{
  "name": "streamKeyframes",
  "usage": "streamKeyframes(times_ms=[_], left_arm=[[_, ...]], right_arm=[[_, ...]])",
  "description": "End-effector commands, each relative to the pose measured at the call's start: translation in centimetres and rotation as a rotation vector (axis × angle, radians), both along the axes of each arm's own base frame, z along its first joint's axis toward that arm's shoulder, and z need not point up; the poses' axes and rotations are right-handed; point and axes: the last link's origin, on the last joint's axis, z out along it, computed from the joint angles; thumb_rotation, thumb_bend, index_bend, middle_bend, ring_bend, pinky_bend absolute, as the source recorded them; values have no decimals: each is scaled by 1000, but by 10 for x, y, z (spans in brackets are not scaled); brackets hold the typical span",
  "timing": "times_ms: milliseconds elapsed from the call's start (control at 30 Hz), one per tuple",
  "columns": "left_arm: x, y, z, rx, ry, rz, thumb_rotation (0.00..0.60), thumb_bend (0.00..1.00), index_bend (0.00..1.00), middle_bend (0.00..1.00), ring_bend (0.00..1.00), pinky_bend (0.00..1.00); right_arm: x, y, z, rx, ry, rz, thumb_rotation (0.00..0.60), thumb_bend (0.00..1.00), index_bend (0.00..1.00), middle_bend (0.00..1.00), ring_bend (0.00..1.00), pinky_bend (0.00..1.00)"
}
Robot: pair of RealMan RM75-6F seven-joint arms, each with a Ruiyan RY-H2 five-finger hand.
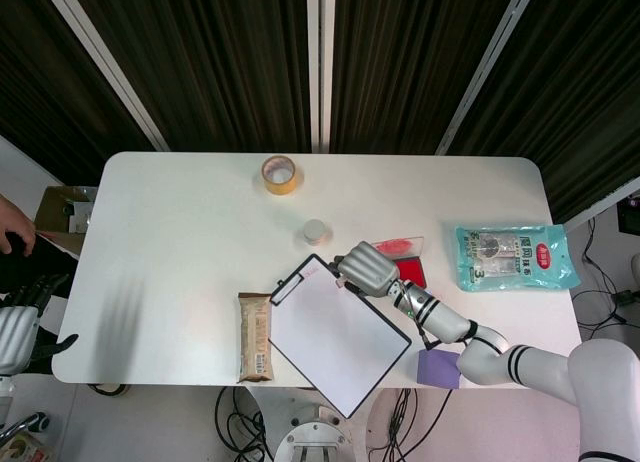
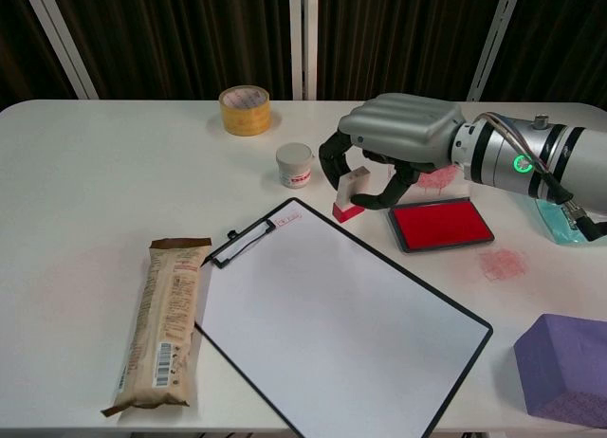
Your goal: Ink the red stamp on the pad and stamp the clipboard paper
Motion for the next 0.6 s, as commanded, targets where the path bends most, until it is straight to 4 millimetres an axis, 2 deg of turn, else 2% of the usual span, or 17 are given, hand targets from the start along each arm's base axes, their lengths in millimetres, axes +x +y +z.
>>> streamKeyframes(times_ms=[33, 267, 600], left_arm=[[0, 1, 0, -2, -3, -1, 600, 0, 144, 163, 133, 247], [-3, 0, 1, 1, -3, 9, 600, 0, 144, 163, 133, 247], [-7, -2, 5, 7, 0, 18, 600, 0, 144, 163, 133, 247]], right_arm=[[8, -2, -19, 28, 14, 67, 600, 444, 1000, 927, 928, 1000], [14, -15, -34, 35, -4, 73, 600, 440, 1000, 927, 927, 1000], [20, -22, -49, 47, -27, 71, 600, 436, 1000, 927, 927, 1000]])
